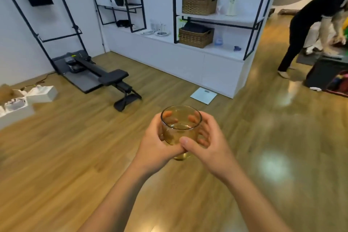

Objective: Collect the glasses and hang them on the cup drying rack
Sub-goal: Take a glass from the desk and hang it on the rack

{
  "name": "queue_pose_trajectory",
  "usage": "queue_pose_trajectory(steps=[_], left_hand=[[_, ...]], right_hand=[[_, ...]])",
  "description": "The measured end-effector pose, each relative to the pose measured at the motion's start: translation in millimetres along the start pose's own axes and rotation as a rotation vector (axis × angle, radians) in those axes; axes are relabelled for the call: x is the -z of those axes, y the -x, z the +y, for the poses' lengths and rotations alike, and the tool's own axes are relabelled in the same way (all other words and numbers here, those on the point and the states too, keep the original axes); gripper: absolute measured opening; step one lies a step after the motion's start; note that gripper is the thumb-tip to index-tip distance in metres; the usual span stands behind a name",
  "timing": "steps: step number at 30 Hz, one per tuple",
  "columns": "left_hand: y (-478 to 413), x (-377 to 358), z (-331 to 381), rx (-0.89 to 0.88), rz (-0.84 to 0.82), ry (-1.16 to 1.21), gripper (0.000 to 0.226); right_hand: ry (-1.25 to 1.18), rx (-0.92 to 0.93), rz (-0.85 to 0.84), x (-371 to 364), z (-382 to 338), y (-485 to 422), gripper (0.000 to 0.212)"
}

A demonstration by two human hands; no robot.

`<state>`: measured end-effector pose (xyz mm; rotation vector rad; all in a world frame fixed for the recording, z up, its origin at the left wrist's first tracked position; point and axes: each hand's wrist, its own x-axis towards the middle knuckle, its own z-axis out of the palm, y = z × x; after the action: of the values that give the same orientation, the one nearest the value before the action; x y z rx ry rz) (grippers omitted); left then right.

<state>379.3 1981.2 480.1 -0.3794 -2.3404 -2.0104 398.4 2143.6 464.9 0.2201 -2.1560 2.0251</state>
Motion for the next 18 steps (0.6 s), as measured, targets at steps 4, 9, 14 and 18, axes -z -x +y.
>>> queue_pose_trajectory(steps=[4,9,14,18], left_hand=[[-71.0,4.8,-25.5,0.020,0.076,0.023,0.074],[-182.2,17.7,-64.3,0.032,0.111,0.072,0.073],[-310.7,27.8,-95.4,0.077,0.090,0.156,0.093],[-412.4,29.8,-101.1,0.074,0.027,0.162,0.097]], right_hand=[[-0.026,-0.014,-0.073,-0.4,29.9,-81.3,0.061],[-0.004,-0.032,-0.142,-5.6,74.0,-201.1,0.064],[-0.136,-0.207,-0.070,-3.6,110.7,-325.5,0.068],[-0.184,-0.305,-0.026,7.7,124.6,-418.7,0.036]])
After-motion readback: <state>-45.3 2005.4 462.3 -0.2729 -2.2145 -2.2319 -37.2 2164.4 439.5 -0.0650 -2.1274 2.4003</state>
